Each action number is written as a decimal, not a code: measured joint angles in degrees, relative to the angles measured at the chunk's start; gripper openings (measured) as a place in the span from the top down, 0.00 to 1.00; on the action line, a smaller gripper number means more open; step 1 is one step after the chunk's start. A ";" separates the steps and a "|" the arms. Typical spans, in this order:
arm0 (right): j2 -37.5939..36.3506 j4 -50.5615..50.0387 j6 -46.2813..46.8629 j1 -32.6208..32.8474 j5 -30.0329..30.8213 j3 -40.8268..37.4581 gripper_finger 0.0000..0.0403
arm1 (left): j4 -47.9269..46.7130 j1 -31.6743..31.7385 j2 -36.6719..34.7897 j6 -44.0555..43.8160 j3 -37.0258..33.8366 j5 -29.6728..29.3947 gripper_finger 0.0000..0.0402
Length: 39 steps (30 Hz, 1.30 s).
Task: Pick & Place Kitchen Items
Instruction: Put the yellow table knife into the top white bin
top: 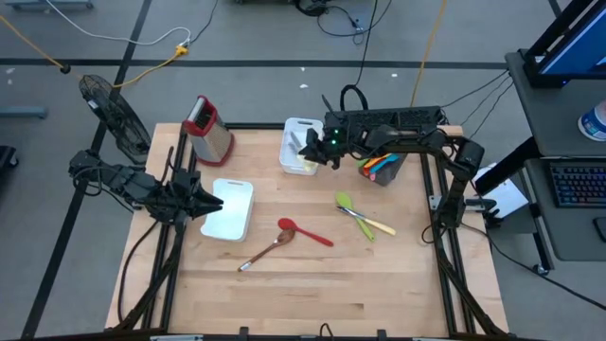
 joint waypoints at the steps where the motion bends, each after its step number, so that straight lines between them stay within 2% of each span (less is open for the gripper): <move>1: 0.00 0.01 -0.30 0.13 0.45 0.00 0.62 | 0.01 0.00 -0.01 -0.07 0.00 0.00 0.80; 6: 0.00 1.15 -1.14 0.41 1.31 0.00 0.57 | 0.01 0.00 0.01 -0.25 0.00 0.00 0.80; 10: 0.00 7.01 -4.94 0.42 -0.25 -0.02 0.56 | 0.01 0.00 0.00 -0.42 0.00 0.00 0.80; 16: -1.05 12.66 -7.84 0.30 -7.28 -0.04 0.61 | 0.01 0.00 0.01 -1.07 0.00 0.00 0.80; 20: -3.55 11.09 -15.14 1.84 -7.77 -0.04 0.66 | 0.03 0.00 0.01 -1.08 0.00 0.00 0.80; 25: -8.42 6.50 -24.67 4.74 -6.58 -0.07 0.76 | 0.08 0.00 0.01 -1.10 0.00 0.00 0.80; 33: -17.11 -11.62 -44.82 12.42 1.70 -0.07 0.98 | 0.09 0.00 0.00 -1.10 0.00 0.00 0.80; 39: -22.12 -24.82 -51.03 18.52 10.80 -0.02 0.98 | 0.47 0.00 -0.01 -0.09 -0.02 -0.80 0.80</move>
